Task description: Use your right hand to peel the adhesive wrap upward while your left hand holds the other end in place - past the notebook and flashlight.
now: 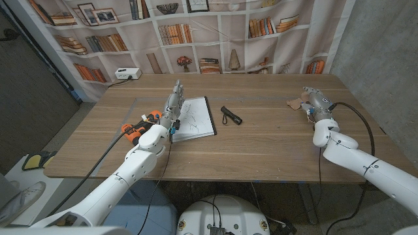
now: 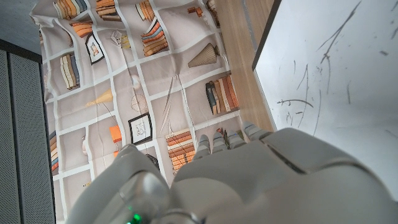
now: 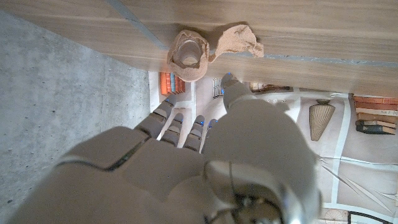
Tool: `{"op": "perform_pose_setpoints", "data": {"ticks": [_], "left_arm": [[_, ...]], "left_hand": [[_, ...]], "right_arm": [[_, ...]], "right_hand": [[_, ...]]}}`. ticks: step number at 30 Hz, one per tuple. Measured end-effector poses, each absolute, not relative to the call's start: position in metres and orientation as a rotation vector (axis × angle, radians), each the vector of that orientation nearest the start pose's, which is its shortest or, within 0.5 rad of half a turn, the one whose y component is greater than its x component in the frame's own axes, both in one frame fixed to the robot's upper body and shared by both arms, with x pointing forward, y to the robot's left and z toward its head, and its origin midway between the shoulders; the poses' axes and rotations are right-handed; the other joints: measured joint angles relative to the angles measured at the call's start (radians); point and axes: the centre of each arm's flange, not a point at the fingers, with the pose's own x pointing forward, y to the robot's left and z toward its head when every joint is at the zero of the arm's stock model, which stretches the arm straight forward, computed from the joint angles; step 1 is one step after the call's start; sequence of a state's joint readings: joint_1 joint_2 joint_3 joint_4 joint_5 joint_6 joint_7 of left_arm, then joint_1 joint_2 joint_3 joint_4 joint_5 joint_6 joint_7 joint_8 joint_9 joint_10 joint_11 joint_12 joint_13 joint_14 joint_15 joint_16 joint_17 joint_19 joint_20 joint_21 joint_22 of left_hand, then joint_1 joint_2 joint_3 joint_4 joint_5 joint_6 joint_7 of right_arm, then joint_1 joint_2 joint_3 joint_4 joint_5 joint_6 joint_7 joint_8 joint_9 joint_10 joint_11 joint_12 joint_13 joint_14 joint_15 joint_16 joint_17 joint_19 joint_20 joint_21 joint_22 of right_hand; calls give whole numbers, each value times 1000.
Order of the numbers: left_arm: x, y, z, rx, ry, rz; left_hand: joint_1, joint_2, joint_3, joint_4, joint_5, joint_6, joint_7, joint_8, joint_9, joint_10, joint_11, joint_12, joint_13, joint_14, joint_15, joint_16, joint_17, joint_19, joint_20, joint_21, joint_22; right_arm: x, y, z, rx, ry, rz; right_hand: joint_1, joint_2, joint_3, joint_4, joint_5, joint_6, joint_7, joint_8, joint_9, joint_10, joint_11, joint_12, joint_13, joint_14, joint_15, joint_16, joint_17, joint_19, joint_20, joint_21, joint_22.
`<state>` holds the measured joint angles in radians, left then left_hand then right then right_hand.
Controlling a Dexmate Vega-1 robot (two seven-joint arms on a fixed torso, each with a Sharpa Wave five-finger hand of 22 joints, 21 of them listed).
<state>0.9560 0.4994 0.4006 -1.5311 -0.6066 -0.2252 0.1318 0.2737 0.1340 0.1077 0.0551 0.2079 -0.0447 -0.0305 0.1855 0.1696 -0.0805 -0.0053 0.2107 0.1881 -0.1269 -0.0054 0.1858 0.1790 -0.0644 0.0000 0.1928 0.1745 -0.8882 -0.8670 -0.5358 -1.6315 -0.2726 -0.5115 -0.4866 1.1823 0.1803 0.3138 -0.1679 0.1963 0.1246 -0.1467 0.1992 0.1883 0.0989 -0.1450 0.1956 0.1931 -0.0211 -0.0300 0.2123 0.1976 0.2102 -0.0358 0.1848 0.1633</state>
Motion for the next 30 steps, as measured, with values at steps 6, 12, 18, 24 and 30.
{"op": "perform_pose_setpoints", "data": {"ticks": [6,12,18,24,30], "left_arm": [[617,233,-43,-71,-582,-209],[616,232,-42,-69,-581,-211],[615,231,-43,-69,-577,-209],[615,231,-43,-68,-576,-209],[615,230,-44,-69,-574,-206]], "left_hand": [[0,0,0,0,0,0,0,0,0,2,2,0,0,0,0,0,0,0,0,0,0],[0,0,0,0,0,6,6,0,0,2,2,0,0,0,0,0,0,0,0,0,0],[0,0,0,0,0,5,6,0,0,2,2,0,0,0,0,0,0,0,0,0,0],[0,0,0,0,0,5,5,0,0,2,2,0,0,0,0,0,0,0,0,0,0],[0,0,0,0,0,5,6,0,0,4,4,0,0,0,0,0,0,0,0,0,0]], "right_arm": [[613,-387,-31,-1197,-331,-580],[615,-389,-30,-1208,-324,-573],[619,-392,-31,-1224,-317,-571],[621,-394,-31,-1233,-317,-569],[623,-397,-31,-1242,-312,-573]], "right_hand": [[10,4,2,3,4,0,-11,0,0,-1,-9,0,0,0,0,0,0,0,0,0,0],[15,-1,11,3,4,0,-11,0,0,-1,-9,0,0,0,0,0,0,0,0,0,0],[19,-5,11,3,4,0,-11,0,0,-1,-10,0,0,0,0,0,0,0,0,0,0],[24,-1,11,3,4,0,-11,0,0,4,-15,0,0,0,0,0,0,0,0,0,0],[33,-2,18,1,8,6,-16,0,0,4,-15,0,0,0,0,0,0,-1,0,0,0]]}}
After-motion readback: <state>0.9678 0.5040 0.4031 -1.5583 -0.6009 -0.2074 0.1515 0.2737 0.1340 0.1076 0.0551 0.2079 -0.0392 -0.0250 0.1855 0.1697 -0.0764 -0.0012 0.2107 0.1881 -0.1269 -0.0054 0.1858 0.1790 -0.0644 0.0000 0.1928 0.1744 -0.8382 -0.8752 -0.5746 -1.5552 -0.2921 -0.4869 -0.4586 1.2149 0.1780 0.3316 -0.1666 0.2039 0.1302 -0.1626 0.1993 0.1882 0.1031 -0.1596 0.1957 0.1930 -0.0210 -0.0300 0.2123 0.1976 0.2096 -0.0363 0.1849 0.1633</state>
